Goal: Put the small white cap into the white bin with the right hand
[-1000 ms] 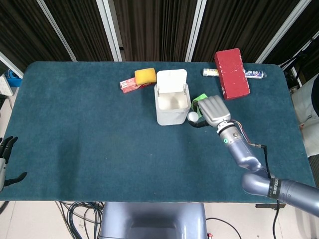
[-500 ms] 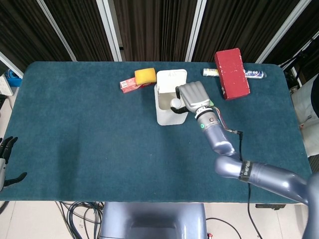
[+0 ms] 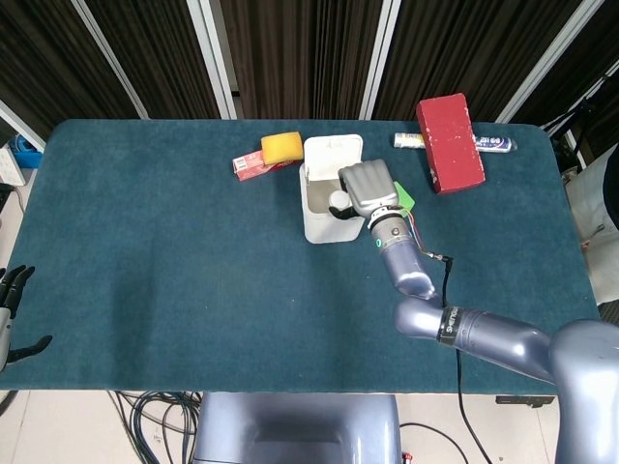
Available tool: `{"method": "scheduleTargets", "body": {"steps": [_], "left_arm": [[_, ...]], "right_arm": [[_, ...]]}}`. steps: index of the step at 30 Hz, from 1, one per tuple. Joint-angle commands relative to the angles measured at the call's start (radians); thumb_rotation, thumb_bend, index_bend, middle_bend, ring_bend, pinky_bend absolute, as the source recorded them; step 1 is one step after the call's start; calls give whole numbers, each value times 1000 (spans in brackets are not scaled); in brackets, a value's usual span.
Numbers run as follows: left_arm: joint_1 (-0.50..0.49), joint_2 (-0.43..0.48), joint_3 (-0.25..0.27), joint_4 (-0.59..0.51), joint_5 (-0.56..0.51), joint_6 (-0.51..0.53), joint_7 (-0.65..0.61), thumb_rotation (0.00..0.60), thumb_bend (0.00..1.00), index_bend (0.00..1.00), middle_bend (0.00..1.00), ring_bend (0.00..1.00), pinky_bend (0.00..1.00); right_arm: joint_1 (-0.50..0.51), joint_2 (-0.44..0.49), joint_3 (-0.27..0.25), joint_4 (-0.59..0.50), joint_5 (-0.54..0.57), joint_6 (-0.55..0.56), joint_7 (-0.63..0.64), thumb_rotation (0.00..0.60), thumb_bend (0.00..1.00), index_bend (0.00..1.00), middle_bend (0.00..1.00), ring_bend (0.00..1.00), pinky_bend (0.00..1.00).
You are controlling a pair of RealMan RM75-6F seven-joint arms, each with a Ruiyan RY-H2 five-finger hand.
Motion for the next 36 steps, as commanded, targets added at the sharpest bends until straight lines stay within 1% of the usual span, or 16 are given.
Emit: {"method": "scheduleTargets", "body": {"steps": [1,3,7,12,16,18,22,25,26,28,29,30,32,33,35,36], "left_arm": [[0,1,1,-1,0,-1,0,600,171,116,143,74,30],[0,0,0,0,-3,-1,2,600,190,116,143,74,29],[-1,-1,-1,-1,-8,-2,12,600,190,116,143,74,27],[0,2,0,-3,-7,-3,9,600,189,115,140,74,25],[0,4,1,-5,-7,-5,5,600,189,114,138,74,23],[0,5,1,-5,-6,-5,4,600,189,114,138,74,23],[0,6,2,-5,-7,-6,8,600,189,114,137,74,23],[-1,7,2,-6,-8,-7,8,600,189,114,136,74,24],[-1,7,2,-7,-8,-7,9,600,189,114,136,74,24],[-1,6,1,-7,-10,-7,12,600,189,114,136,74,24],[-1,6,1,-8,-11,-7,14,600,189,114,136,74,24],[-1,5,0,-8,-12,-7,15,600,189,114,136,74,24],[-1,4,-1,-9,-13,-6,15,600,189,114,136,74,25],[-1,4,-1,-9,-14,-5,16,600,189,114,136,74,26],[-1,2,-2,-9,-15,-4,18,600,189,114,136,74,27],[-1,2,-2,-9,-15,-4,20,600,189,114,136,74,28]], "right_arm": [[9,-8,-4,11,26,0,-9,600,79,360,612,668,615],[12,-10,-2,14,32,-1,-5,600,74,332,612,674,615],[11,-7,-2,13,28,5,4,600,75,306,611,675,615],[4,11,-1,-6,19,14,18,600,75,300,611,675,615],[-11,42,0,-48,1,31,32,600,75,299,612,679,627],[-31,75,0,-99,-26,51,51,600,76,299,614,684,646],[-89,148,-11,-207,-100,101,93,600,92,299,613,690,649],[-154,219,-36,-312,-180,157,128,600,111,299,588,683,648],[-174,239,-43,-342,-202,176,139,600,117,295,562,668,644],[-228,286,-63,-414,-254,222,169,600,123,270,488,603,610],[-261,315,-78,-456,-281,243,187,600,124,242,425,537,562],[-295,349,-96,-499,-306,257,206,600,124,204,341,439,482],[-344,399,-127,-558,-342,269,234,600,123,153,213,282,338],[-370,427,-145,-586,-365,271,249,600,120,138,168,227,287],[-429,487,-195,-633,-436,274,281,600,113,123,111,165,234],[-455,508,-217,-647,-471,278,295,600,111,120,95,149,224]]}}
